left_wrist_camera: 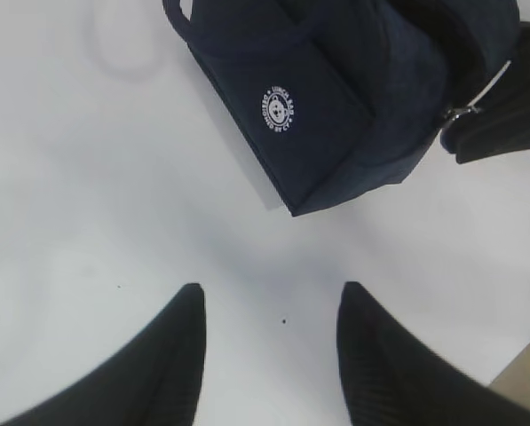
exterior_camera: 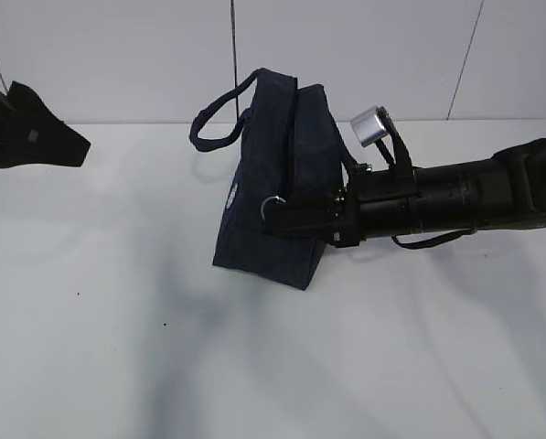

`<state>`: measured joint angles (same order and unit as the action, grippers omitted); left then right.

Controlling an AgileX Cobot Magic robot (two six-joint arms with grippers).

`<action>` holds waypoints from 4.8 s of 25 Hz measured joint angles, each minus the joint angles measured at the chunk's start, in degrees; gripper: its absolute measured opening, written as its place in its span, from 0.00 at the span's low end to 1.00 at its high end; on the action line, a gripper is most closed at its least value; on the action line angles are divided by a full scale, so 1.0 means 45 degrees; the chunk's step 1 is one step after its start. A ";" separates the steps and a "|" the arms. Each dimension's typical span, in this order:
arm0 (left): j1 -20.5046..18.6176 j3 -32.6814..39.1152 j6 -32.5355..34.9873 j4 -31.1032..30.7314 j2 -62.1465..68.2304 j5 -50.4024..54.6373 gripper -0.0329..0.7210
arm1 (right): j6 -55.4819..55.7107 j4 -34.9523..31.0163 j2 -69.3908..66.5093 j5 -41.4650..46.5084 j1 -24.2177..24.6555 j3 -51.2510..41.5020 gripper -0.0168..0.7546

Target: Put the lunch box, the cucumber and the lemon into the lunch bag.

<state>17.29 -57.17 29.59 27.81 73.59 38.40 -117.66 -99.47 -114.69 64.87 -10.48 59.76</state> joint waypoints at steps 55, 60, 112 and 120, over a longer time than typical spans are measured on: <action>0.0000 0.0878 1.9842 1.6517 0.6915 0.0325 0.48 | 0.2748 -0.0270 0.0228 0.0000 0.0000 0.1661 0.02; 0.0000 0.0227 2.0664 1.6528 0.7049 0.0315 0.48 | 0.2775 -0.0270 0.0228 0.0000 0.0000 0.1661 0.02; 0.0208 -0.1456 1.9890 1.5762 0.8709 0.2251 0.04 | 0.4373 0.0418 0.1111 -0.0479 0.0000 0.2379 0.02; 0.0617 -0.1485 1.9473 1.5324 0.8709 0.2074 0.04 | 0.4906 0.0693 0.1111 -0.0479 0.0000 0.3072 0.02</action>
<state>20.07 -63.86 117.22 96.77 112.78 47.73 -95.58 -96.35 -109.69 62.71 -10.48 73.59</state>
